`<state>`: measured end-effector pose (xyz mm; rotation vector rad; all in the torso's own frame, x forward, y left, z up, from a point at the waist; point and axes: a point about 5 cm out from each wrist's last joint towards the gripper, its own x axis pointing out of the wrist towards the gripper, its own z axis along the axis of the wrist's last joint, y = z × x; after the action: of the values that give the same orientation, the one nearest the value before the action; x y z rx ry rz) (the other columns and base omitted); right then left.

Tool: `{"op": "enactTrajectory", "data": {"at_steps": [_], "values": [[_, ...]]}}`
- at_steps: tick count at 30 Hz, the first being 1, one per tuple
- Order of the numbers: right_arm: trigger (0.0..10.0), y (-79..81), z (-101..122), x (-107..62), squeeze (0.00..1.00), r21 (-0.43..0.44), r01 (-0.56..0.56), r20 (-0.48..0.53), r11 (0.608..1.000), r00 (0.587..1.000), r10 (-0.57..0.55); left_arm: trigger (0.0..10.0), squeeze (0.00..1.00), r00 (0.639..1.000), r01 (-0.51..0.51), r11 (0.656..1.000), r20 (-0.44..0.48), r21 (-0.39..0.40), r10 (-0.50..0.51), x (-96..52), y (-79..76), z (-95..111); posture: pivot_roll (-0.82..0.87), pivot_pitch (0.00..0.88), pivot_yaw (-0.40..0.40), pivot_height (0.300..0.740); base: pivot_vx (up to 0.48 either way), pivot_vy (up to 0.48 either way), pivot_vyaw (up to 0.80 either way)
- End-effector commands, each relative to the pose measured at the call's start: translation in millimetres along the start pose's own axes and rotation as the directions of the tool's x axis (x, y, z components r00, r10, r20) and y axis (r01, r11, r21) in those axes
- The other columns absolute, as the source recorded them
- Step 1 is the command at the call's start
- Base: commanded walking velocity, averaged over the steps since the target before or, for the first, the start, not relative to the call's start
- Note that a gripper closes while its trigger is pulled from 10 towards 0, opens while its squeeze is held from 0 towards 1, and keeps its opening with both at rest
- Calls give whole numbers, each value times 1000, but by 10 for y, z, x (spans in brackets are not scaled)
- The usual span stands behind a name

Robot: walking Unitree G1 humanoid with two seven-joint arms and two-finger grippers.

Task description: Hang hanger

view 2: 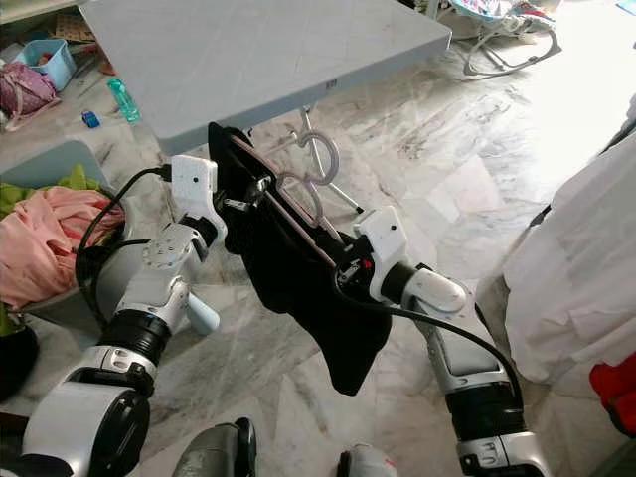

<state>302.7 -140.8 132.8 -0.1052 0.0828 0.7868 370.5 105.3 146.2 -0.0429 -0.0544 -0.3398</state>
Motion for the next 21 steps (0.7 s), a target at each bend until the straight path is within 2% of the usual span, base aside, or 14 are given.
{"op": "enactTrajectory", "data": {"at_steps": [1,8,9,10,18,21], "values": [[10000,15,25,11,0,-10,-17,21,1000,1000,17,10000,0,1000,1,1000,16,2,-1,38,-6,75,-60,111,12,740,0,0,0],[10000,15,13,3,0,-7,-23,18,1000,1000,23,10000,0,998,-60,998,18,-9,60,31,94,61,-61,110,11,740,0,0,0],[10000,15,13,2,0,-7,-24,17,1000,1000,24,9020,0,998,-63,998,21,-17,63,29,103,60,-61,110,11,740,0,0,0],[10000,16,13,2,0,-8,-25,17,1000,1000,25,0,0,998,-67,997,22,-24,67,29,112,61,-63,112,11,740,0,0,0],[10000,22,11,-2,0,-8,-28,22,1000,999,29,0,0,997,-74,997,-8,-26,74,21,125,8,-63,112,11,740,0,0,0],[10000,23,15,-3,0,-6,-30,26,1000,999,30,0,0,994,-105,994,-17,-36,104,11,178,-5,-63,119,12,740,0,0,0]]}}
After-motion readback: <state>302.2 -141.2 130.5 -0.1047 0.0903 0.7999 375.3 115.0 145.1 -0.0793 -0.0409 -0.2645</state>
